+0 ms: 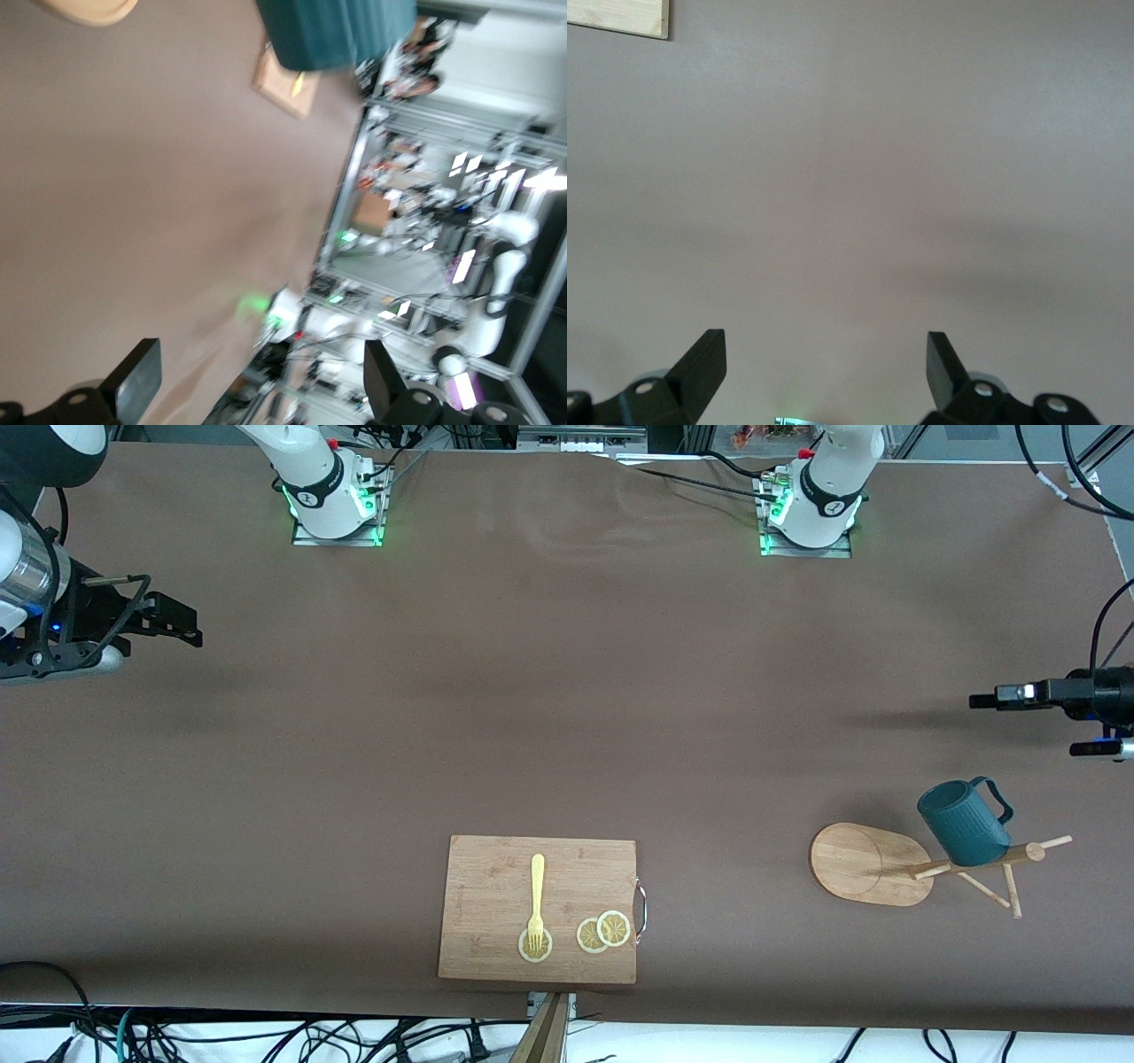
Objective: Pass cup and hang on rack
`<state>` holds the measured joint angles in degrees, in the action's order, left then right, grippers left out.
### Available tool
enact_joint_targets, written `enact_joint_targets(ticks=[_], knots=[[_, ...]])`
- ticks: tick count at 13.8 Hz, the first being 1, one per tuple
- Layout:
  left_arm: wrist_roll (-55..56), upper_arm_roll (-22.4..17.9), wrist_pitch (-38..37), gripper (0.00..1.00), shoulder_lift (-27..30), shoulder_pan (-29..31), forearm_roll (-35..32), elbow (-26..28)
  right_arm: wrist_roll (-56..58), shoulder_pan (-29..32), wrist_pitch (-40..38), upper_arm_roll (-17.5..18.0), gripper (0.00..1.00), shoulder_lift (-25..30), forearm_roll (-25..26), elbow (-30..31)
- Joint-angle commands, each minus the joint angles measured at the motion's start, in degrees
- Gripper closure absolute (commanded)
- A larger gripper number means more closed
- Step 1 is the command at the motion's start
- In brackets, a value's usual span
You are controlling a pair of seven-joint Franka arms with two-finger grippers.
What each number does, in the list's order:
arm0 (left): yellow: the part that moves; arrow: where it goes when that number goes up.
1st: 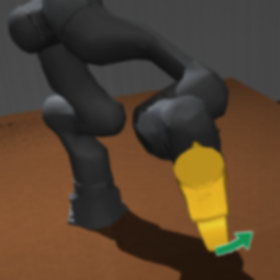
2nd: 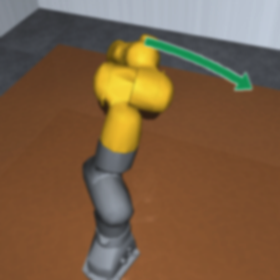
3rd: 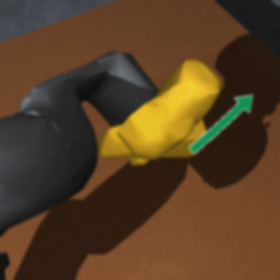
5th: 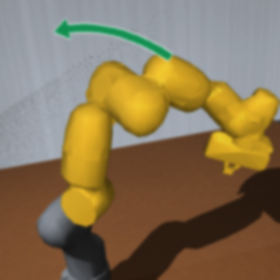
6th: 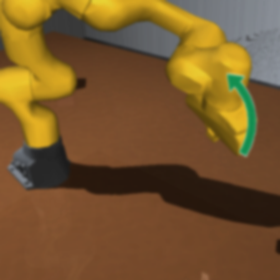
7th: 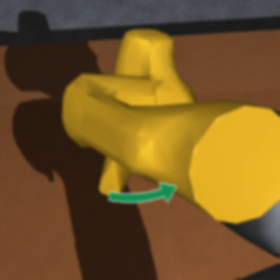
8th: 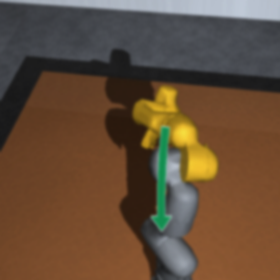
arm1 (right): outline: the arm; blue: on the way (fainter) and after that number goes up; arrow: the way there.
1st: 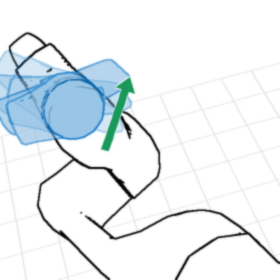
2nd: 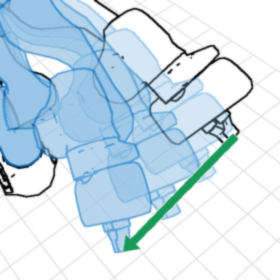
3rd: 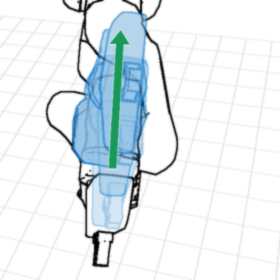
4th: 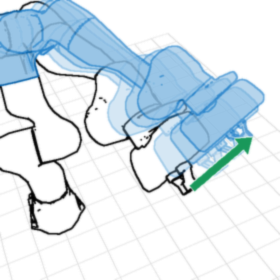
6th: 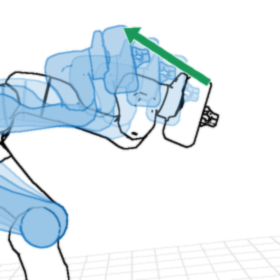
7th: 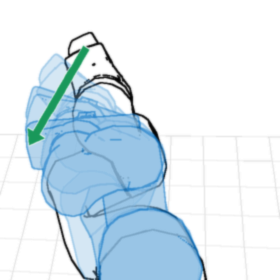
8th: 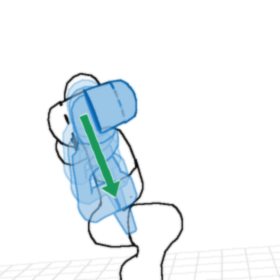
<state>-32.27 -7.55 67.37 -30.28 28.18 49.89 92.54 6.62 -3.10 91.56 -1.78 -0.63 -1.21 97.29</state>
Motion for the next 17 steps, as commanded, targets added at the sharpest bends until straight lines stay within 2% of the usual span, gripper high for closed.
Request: enact_joint_targets(ticks=[1,4,5,7,8,10,12,17], knots=[[5.43,-0.54,1.79,0.00,5.74,-6.53,-8.99,-0.25,-0.47,0.03,-0.33,0.11,0.00,-0.51,-0.73,-1.23],[15.28,0.08,2.50,0.00,6.28,-13.91,-20.94,-8.84,-0.47,0.03,-0.33,0.11,0.00,-0.51,-0.73,-1.23],[17.92,0.08,2.50,0.00,6.28,-16.03,-23.06,-10.52,-0.47,0.11,-0.33,0.11,0.00,-0.51,-0.73,-1.23],[20.66,0.25,4.07,0.00,6.89,-21.73,-30.42,-13.60,-0.47,0.12,-0.33,0.11,0.00,-0.51,-0.73,-1.23],[20.67,0.17,5.82,0.00,8.38,-24.63,-36.04,-14.22,-0.47,0.12,-0.33,0.11,0.00,-0.51,-0.81,-1.23],[20.50,0.43,9.16,0.00,11.45,-28.60,-43.01,-14.14,-0.29,0.12,-0.33,0.11,0.00,-0.60,-0.81,-1.23],[20.58,0.43,12.68,0.00,14.00,-30.45,-46.02,-14.14,-0.20,0.12,-0.33,0.11,0.00,-0.51,-0.73,-1.23],[21.63,0.52,12.53,0.00,20.69,-31.17,-47.35,-13.62,-0.12,0.12,-0.33,0.11,0.00,-0.51,-0.73,-1.23]])
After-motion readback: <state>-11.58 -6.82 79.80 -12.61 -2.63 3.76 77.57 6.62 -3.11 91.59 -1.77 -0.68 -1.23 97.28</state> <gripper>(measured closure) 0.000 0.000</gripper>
